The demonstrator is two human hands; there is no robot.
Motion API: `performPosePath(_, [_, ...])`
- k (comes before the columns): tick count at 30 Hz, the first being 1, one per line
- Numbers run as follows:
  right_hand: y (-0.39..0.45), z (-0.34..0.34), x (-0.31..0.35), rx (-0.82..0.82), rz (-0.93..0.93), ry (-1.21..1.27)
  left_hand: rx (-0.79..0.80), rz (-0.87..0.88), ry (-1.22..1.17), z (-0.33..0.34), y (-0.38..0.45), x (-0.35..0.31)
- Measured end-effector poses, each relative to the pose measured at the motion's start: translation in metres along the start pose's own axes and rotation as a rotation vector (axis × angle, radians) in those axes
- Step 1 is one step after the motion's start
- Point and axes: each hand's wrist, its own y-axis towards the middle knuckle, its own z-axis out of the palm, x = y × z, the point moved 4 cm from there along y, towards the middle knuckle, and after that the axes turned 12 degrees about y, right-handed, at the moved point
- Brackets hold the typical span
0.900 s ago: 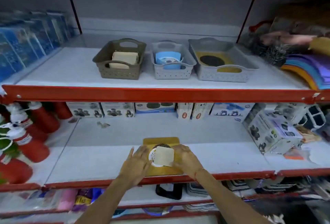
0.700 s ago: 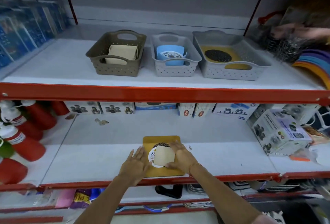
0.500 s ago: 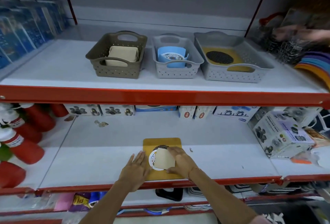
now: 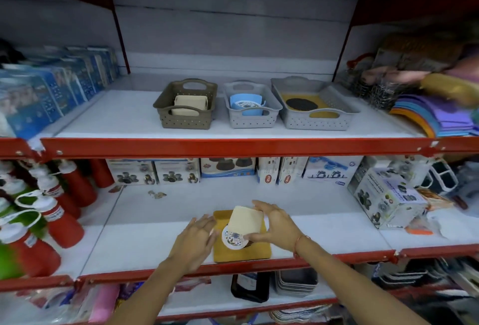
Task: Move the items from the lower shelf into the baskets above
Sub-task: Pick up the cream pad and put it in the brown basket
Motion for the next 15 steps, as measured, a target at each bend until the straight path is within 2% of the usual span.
performPosePath(2, [-0.011,-0.015,0.024,-0.026,-0.064,-0.004,-0.087,0.008,-0.011,-0.026,-0.010,0.001])
performPosePath(5, [-0.021,-0.036,0.059,-0.067,-0.158,0.034,-0.301,0.039,0.056,-0.076,-0.026,0.001])
performPosePath(15, [-0.019,-0.105,0.174,-0.214,-0.485,0.052,-0.743,0.198,0.085,-0.209,-0.015,0.018])
